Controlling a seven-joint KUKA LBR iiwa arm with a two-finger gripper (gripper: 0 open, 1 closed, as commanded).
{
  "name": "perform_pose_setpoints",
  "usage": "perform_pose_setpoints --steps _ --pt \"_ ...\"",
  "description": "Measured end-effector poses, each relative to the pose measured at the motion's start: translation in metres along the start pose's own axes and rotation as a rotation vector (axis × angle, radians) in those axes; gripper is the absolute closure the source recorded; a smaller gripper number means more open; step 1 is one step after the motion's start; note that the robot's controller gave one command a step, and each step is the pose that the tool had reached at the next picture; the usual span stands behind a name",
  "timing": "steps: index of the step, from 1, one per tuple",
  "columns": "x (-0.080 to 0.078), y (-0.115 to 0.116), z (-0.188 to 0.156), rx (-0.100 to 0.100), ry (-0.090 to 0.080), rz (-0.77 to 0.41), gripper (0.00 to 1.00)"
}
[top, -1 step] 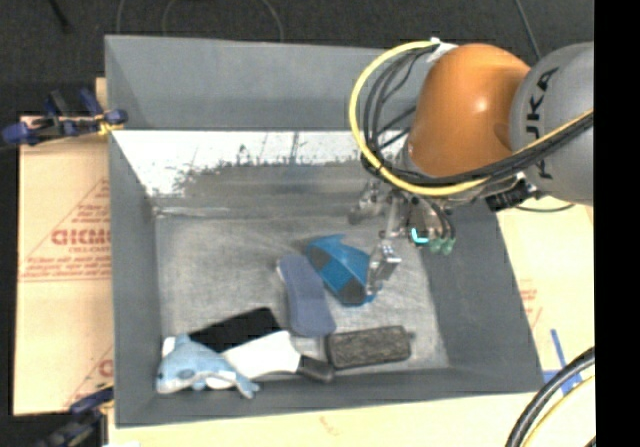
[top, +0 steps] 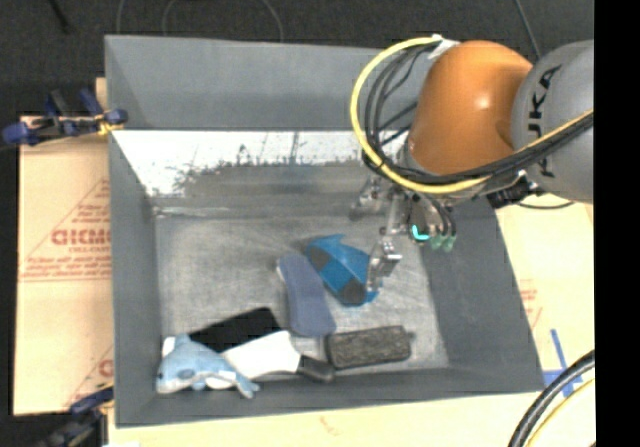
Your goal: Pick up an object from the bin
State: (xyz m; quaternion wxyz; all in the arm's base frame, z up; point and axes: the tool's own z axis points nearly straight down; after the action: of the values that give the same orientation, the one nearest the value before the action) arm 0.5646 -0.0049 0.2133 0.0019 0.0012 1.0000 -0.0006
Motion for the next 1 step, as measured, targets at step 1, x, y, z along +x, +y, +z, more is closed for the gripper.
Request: perform_pose_setpoints --steps 1 --pt "-0.0011 -0.0013 0.0027 0.000 -0.003 -0.011 0.00"
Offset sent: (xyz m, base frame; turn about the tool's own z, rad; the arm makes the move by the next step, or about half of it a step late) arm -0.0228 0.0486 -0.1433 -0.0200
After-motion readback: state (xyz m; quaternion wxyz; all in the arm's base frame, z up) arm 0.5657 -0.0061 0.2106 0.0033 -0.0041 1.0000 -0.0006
